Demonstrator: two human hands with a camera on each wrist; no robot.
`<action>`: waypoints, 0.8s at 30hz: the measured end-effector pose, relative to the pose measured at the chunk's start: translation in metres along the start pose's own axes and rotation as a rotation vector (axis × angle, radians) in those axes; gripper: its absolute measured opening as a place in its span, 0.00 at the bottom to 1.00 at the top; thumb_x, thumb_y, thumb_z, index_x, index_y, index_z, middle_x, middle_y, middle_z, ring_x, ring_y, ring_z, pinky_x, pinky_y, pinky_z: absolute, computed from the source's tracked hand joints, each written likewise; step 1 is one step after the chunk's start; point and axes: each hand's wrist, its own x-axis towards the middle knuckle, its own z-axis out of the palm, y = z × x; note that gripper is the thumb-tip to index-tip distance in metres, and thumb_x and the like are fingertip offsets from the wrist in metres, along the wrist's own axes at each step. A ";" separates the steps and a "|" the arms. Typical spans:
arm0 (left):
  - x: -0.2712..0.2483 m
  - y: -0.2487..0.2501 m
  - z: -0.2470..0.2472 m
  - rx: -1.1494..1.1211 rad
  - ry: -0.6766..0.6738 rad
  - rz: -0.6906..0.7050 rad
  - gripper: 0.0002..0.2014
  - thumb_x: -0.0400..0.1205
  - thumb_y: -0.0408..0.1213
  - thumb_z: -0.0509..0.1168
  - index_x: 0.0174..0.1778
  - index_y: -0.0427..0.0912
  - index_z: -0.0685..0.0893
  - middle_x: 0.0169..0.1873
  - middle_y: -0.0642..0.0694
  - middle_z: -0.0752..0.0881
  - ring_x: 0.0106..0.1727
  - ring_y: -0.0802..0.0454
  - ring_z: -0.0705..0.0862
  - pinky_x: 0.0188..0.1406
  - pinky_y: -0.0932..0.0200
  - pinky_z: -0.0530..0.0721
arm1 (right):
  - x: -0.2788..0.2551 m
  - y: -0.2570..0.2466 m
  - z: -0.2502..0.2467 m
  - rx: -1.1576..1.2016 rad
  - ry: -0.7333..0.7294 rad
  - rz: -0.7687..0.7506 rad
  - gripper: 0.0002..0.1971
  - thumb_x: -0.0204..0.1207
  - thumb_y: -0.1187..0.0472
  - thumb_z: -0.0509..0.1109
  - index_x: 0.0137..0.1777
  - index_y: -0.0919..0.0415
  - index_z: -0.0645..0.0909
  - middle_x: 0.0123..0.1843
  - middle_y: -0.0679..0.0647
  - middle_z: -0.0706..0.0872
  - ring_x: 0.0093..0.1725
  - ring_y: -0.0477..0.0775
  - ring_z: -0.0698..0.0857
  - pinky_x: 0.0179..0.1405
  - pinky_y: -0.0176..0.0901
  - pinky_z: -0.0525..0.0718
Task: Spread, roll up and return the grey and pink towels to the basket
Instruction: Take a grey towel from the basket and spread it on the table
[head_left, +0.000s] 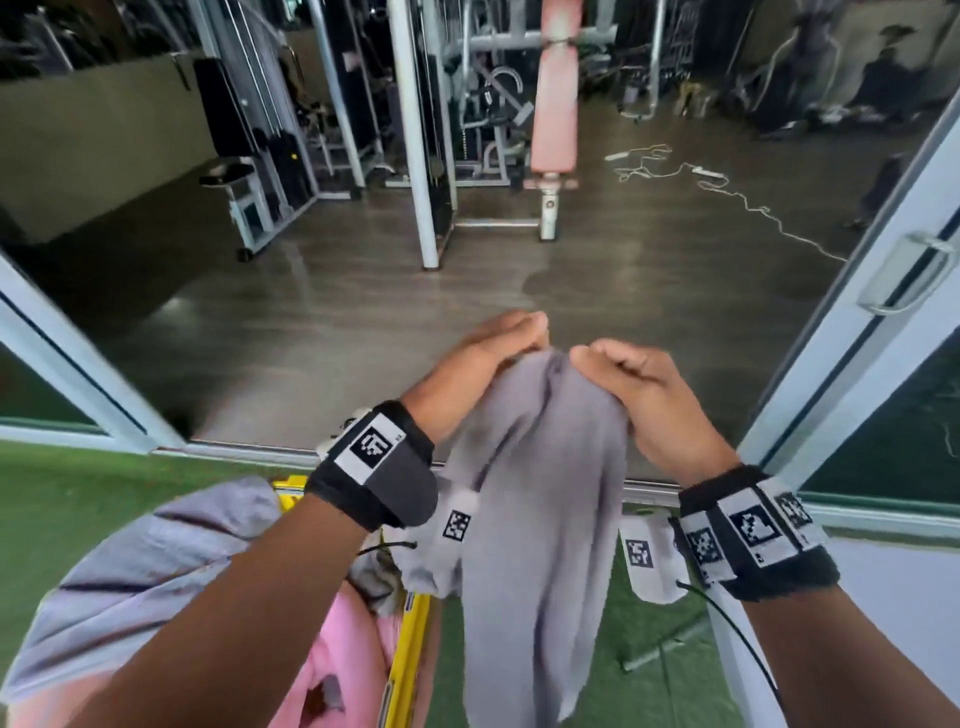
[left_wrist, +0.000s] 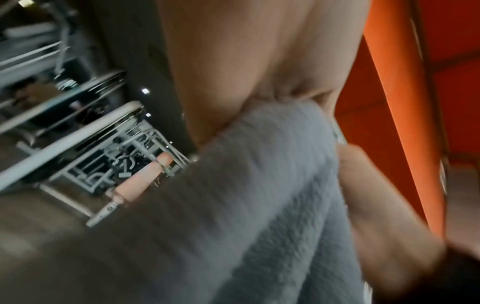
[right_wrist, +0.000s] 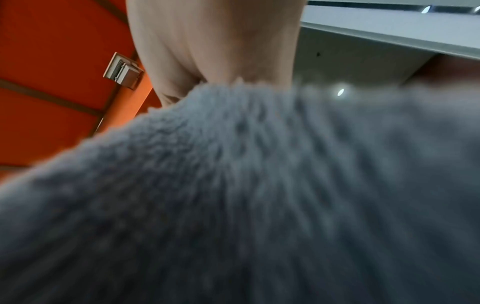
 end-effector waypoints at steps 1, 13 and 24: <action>-0.007 -0.005 0.010 -0.029 -0.073 -0.043 0.17 0.86 0.44 0.61 0.50 0.30 0.81 0.44 0.47 0.87 0.47 0.54 0.83 0.48 0.59 0.80 | 0.003 -0.008 0.001 -0.022 0.015 -0.036 0.21 0.83 0.60 0.67 0.29 0.65 0.68 0.30 0.55 0.66 0.32 0.51 0.64 0.30 0.40 0.62; -0.004 -0.016 -0.006 -0.299 0.085 -0.157 0.12 0.83 0.44 0.66 0.45 0.36 0.85 0.40 0.44 0.89 0.43 0.52 0.87 0.50 0.57 0.82 | -0.013 0.022 0.013 0.138 0.088 0.007 0.25 0.83 0.55 0.68 0.34 0.74 0.65 0.35 0.57 0.68 0.38 0.55 0.65 0.37 0.48 0.64; 0.006 -0.015 -0.012 -0.411 0.202 -0.073 0.11 0.85 0.34 0.62 0.37 0.41 0.82 0.32 0.49 0.84 0.36 0.56 0.84 0.41 0.63 0.80 | -0.008 0.023 0.015 -0.023 0.027 0.024 0.26 0.83 0.52 0.67 0.33 0.70 0.62 0.33 0.60 0.60 0.35 0.57 0.60 0.34 0.53 0.60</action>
